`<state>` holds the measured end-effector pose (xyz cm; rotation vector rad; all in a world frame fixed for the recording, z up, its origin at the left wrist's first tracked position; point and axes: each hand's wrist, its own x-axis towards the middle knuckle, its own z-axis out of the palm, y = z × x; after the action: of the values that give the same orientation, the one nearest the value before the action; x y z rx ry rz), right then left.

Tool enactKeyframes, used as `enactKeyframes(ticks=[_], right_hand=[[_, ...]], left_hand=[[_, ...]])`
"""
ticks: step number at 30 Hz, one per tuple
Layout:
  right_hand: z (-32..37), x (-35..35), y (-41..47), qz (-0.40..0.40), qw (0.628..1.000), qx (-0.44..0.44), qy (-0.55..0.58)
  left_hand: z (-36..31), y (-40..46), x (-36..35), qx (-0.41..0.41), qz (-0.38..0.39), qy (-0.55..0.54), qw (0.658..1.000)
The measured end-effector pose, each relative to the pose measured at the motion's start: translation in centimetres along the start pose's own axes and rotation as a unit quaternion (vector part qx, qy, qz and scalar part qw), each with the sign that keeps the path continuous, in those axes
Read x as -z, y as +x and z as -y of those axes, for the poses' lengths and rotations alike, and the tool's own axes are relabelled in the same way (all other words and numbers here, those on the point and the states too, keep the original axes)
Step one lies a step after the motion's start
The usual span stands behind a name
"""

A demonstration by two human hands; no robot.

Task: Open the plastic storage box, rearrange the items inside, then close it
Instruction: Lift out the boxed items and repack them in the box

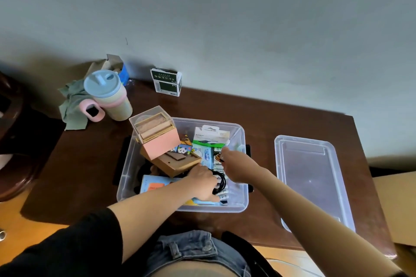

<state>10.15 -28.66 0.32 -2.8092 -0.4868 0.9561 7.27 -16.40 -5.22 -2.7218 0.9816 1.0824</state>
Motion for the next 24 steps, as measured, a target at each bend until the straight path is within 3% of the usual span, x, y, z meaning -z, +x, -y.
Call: enactKeyframes(ticks=[8,11,15,20,24], right_hand=[[1.0,-0.1,0.2,0.056,0.99,0.016,-0.128],[1.0,-0.3,0.2,0.118,0.97,0.058,-0.205],[0.8,-1.5,0.2,0.177,0.931,0.108,-0.301],[0.6,-3.9,0.8,0.205,0.914,0.12,-0.329],[0.6,-4.9,1.3,0.232,0.912,0.127,-0.313]], left_hand=[[0.6,-1.7,0.7,-0.017,0.005,0.073,0.997],[1.1,-2.6,1.1,-0.032,0.033,0.107,0.993],[0.8,-3.2,0.7,-0.002,-0.002,0.156,0.988],[0.5,-3.4,0.0,0.08,-0.037,0.09,0.992],[0.8,-3.6,0.0,0.079,-0.07,0.055,0.993]])
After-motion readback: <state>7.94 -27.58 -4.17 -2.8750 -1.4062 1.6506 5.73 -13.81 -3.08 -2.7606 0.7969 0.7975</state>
